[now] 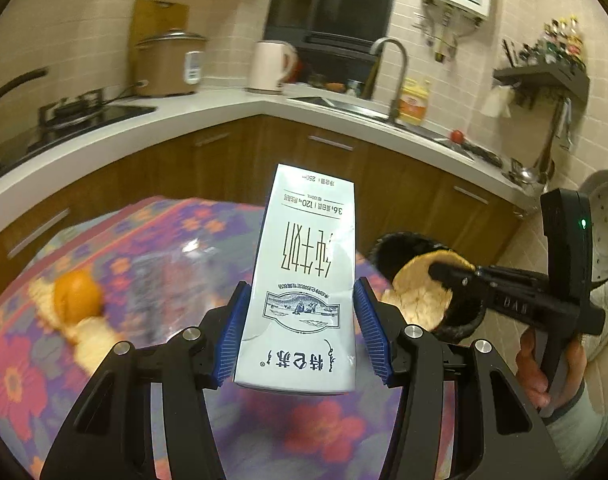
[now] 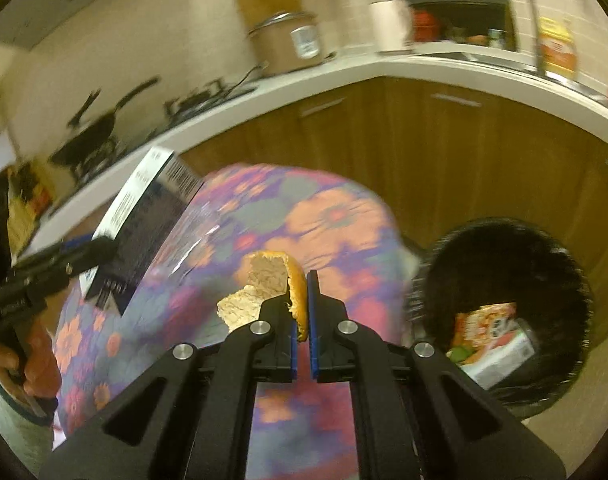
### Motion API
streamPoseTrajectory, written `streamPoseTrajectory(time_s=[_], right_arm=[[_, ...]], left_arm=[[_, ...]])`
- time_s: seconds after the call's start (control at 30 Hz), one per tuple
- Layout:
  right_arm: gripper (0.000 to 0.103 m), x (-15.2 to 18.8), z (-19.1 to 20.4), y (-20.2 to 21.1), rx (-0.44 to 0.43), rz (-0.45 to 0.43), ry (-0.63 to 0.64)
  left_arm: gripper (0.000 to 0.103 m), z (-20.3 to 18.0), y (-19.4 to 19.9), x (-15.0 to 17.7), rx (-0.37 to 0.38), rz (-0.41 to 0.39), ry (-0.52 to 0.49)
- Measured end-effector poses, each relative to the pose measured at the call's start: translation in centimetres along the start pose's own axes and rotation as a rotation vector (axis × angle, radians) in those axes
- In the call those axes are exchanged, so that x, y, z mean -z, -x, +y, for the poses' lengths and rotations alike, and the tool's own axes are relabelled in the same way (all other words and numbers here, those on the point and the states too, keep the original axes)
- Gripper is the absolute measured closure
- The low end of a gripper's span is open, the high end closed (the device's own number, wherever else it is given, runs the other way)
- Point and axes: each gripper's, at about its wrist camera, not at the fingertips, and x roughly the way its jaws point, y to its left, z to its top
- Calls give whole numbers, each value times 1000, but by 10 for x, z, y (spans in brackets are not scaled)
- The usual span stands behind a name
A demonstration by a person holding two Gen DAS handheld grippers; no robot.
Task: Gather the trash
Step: 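Carry carton and peel over the wastebasket and open both tools to drop them, then move both tools back over the table toward the wrapper and orange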
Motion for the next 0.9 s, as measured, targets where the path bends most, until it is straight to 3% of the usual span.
streamPoseTrajectory(time_s=[0.2,0.4,0.7,0.8,0.9], right_arm=[[101,-1,-89,12,93,-29,-147],[101,13,-169,1,208,13,-277],[100,34,-211,-32,291,121,-351],[93,38,-223,-36,275,159,-375],[74,44,-226,-33,269,165,-385]], left_arm=[[53,-58,-60,-19,68,47,-56],[53,-117,-141,-30,155,136,-79],[51,-169,-218,-11,175,255,-82],[51,-176,-224,-7,179,276,-100],[45,-174,-217,-7,188,268,-101]])
